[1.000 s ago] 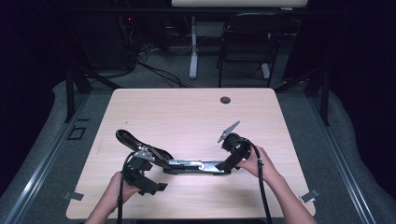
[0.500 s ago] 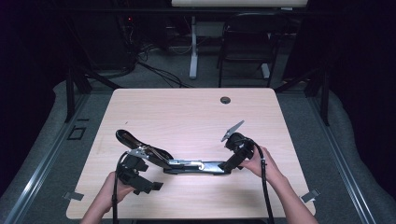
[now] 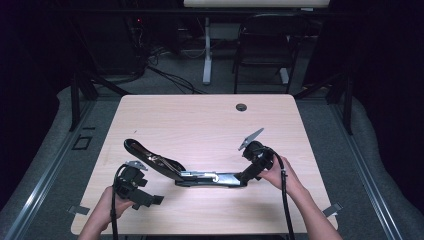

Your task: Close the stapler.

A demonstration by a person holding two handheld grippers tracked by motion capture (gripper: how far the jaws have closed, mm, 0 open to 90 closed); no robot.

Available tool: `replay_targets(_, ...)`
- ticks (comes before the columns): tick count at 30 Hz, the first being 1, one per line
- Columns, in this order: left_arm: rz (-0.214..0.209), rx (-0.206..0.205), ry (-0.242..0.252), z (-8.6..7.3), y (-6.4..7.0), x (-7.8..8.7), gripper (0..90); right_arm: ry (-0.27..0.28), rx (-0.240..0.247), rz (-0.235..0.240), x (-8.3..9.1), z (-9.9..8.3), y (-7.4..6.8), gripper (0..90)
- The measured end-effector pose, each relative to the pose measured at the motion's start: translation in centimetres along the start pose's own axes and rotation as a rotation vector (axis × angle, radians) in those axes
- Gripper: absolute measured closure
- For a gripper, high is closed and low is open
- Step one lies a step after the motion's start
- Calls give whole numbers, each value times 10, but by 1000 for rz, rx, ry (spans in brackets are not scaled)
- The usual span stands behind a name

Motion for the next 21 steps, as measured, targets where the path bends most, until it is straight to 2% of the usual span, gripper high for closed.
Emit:
replay_targets(3, 20, 33, 16, 0, -5, 4, 2, 9, -3, -7, 2, 1, 0, 123)
replay_targets(6, 70, 81, 28, -1, -11, 8, 2, 15, -2, -10, 2, 3, -2, 145)
replay_targets(9, 119, 127, 66, -1, -22, 14, 2, 15, -1, -17, 1, 4, -3, 160)
replay_targets(15, 220, 249, 193, -1, -38, 30, 2, 24, 6, -55, 1, 8, -6, 218)
replay_targets(17, 240, 270, 226, -1, -41, 35, 11, 28, 3, -62, 1, 9, -6, 229)
replay_targets(19, 267, 288, 266, 0, -43, 38, 49, 31, 5, -69, 0, 10, -7, 244)
replay_targets(21, 296, 294, 300, 1, -43, 42, 185, 28, 4, -81, 0, 10, -8, 283)
Point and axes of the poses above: each handheld gripper's, and its own axes: x roughly backward along the jaws, z roughly out of its top, y roughly to its right, the point moved 1 cm from there along -x, roughly forward along the jaws, and after that the axes turned 10 degrees about x, right-handed, at the moved point
